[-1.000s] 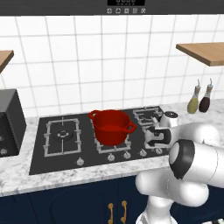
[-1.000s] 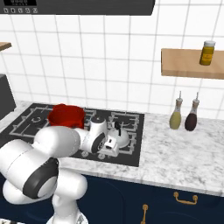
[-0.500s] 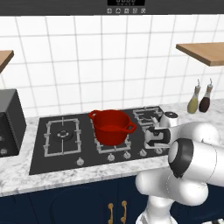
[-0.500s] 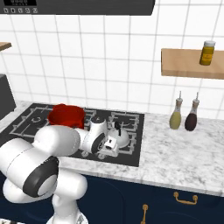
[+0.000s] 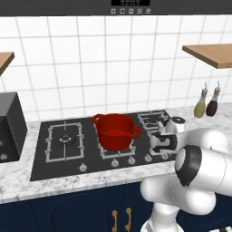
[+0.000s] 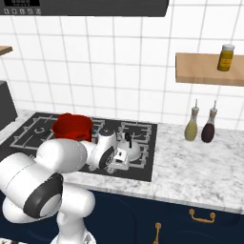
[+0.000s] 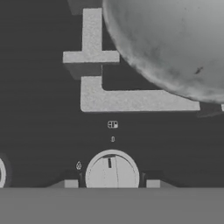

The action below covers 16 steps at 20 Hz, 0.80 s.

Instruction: Pick the kettle from the counter and place it on a stove burner. Then turn the burner on.

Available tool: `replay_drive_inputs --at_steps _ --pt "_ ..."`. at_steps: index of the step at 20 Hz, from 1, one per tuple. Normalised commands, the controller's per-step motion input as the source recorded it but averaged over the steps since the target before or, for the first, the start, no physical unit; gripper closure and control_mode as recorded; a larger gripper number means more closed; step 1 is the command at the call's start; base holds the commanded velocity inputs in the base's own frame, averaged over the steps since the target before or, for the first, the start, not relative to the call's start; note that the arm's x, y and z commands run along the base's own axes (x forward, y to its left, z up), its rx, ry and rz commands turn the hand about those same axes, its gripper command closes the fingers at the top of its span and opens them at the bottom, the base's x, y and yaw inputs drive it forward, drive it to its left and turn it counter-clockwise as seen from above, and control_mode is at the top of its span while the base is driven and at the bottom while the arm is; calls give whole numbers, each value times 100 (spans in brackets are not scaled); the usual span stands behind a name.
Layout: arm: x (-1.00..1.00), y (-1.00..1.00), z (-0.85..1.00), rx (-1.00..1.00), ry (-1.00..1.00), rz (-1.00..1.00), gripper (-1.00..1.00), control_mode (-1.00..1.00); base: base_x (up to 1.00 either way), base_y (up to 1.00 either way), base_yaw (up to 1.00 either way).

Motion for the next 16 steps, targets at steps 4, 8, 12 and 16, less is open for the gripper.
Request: replay_drive_inputs --at_steps 4,8,12,16 --pt "-8 0 0 -7 -1 22 100 -100 0 0 0" --pt "-5 0 2 -9 0 22 100 -100 0 0 0" --pt "-5 0 4 -10 0 23 100 -100 0 0 0" --pt "-3 4 3 -10 0 23 100 -100 0 0 0"
